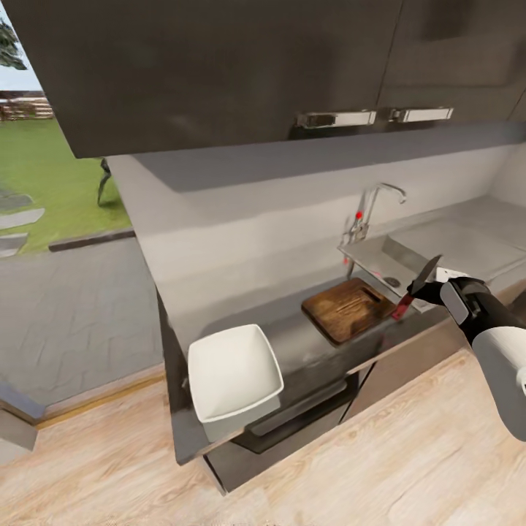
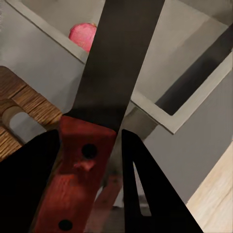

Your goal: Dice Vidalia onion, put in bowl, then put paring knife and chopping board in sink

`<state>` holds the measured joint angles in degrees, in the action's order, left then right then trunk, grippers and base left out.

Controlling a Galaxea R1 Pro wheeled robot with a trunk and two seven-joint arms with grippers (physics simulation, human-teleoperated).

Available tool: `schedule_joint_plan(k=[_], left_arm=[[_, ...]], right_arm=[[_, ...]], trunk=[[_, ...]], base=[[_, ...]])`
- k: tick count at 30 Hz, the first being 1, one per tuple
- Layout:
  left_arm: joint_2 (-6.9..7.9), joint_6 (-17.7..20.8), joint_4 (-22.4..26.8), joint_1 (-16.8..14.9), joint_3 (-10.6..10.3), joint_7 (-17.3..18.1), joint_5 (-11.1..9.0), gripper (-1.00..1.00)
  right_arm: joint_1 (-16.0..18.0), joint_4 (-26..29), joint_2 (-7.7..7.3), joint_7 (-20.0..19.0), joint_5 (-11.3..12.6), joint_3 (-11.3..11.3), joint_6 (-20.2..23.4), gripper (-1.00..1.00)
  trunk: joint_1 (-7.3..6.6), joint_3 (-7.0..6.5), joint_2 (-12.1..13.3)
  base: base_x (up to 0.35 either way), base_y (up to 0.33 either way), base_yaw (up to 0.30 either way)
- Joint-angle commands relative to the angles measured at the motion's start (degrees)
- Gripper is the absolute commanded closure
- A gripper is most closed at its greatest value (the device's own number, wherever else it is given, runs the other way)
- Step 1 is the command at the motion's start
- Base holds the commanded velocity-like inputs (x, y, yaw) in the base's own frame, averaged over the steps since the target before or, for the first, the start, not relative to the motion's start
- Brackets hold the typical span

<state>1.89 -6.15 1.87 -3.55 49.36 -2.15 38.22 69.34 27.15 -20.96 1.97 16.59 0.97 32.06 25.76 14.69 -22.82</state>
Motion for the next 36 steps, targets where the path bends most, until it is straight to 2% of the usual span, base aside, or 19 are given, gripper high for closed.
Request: schedule_joint_plan(k=[1,10,36], left_arm=[[0.00,-0.26,-0.09,-0.05,0.41,-0.22,0.61,-1.00],[-0.01,-0.27,-0.11,-0.05,0.39,-0.22,0.62,-1.00],[-0.02,-0.26,-0.11,-0.05,0.39,-0.22,0.61,-1.00]], right_arm=[[0.01,0.09,-0.01,0.23,0.46,0.09,0.28,1.00],[0.01,0.09,-0.04,0.23,0.46,0.09,0.26,1.00],[0.01,0.09,0.04,0.23,0.46,0.09,0.28,1.00]], trunk=[[0.02,0.13,-0.10],[0.02,0.39,-0.10],[0.02,1.14,-0.10]], base=[[-0.103,-0.313,0.207],[-0.120,-0.313,0.206],[-0.016,-0.313,0.196]])
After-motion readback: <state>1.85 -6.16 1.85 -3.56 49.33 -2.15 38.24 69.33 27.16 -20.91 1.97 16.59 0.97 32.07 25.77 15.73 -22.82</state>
